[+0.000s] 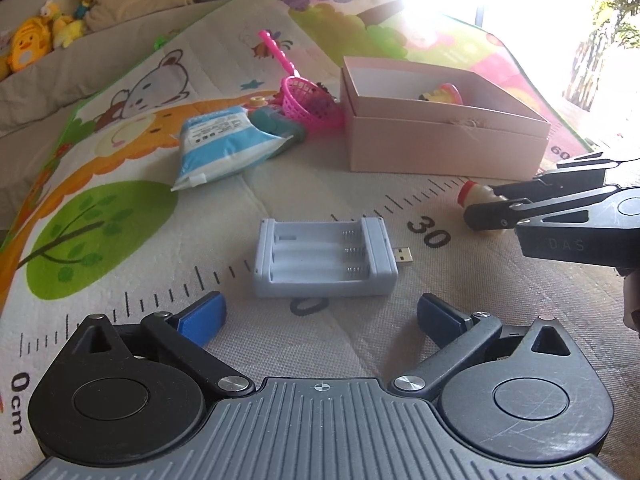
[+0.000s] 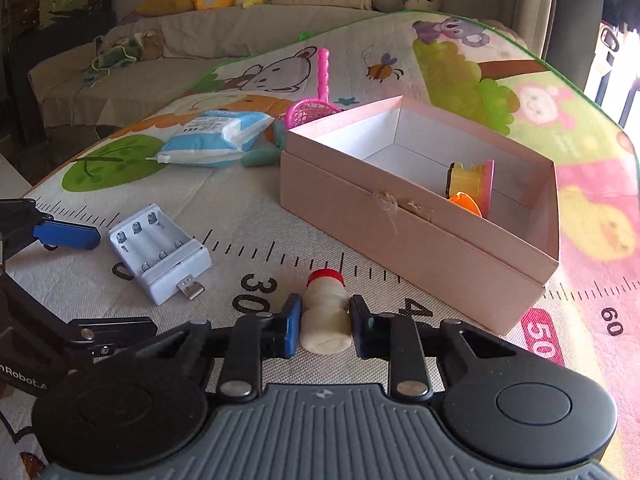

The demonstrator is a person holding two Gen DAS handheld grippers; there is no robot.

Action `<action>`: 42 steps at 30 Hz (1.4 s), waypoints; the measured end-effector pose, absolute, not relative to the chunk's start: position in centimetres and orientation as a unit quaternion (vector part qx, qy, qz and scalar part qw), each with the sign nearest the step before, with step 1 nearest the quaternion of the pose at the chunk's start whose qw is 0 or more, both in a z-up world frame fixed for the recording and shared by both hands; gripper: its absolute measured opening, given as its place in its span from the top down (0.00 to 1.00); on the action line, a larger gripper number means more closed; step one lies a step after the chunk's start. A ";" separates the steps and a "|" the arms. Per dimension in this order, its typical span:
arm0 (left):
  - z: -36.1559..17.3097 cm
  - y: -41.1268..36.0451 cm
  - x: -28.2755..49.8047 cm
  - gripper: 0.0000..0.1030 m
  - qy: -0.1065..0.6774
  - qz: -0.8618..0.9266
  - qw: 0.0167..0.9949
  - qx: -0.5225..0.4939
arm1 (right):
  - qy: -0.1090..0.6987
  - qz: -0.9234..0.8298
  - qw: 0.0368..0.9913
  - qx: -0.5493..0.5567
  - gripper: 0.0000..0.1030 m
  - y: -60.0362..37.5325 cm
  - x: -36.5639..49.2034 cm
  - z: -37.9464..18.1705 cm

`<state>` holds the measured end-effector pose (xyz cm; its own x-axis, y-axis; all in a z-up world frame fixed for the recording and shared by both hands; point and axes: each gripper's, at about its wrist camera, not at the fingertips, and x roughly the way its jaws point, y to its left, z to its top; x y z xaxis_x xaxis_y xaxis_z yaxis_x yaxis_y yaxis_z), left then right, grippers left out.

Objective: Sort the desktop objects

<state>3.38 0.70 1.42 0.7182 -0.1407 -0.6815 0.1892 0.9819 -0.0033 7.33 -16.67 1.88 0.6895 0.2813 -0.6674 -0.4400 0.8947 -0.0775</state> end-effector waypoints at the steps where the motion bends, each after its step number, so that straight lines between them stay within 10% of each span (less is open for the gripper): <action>1: 1.7 0.8 3.4 0.00 0.359 -0.091 0.929 0.025 | 0.339 0.198 0.913 -0.114 0.76 -17.0 7.0 2.1; 22: 5.5 -1.9 3.6 0.20 0.302 -0.113 0.943 0.078 | 0.317 0.224 0.917 -0.095 0.76 -21.4 0.2 6.7; 32: 16.8 -6.4 6.8 0.20 0.132 -0.138 0.975 0.112 | 0.180 0.190 0.961 -0.089 0.76 -24.6 2.7 17.6; 42: 13.1 -6.4 16.0 0.07 0.167 -0.126 0.976 0.054 | 0.235 0.159 0.958 -0.044 0.75 -25.2 13.6 16.1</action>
<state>15.97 -6.45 13.11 0.9122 -0.2285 -0.3402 0.2650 0.9621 0.0641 13.58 -25.23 16.11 0.8387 0.2843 -0.4645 -0.3257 0.9454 -0.0096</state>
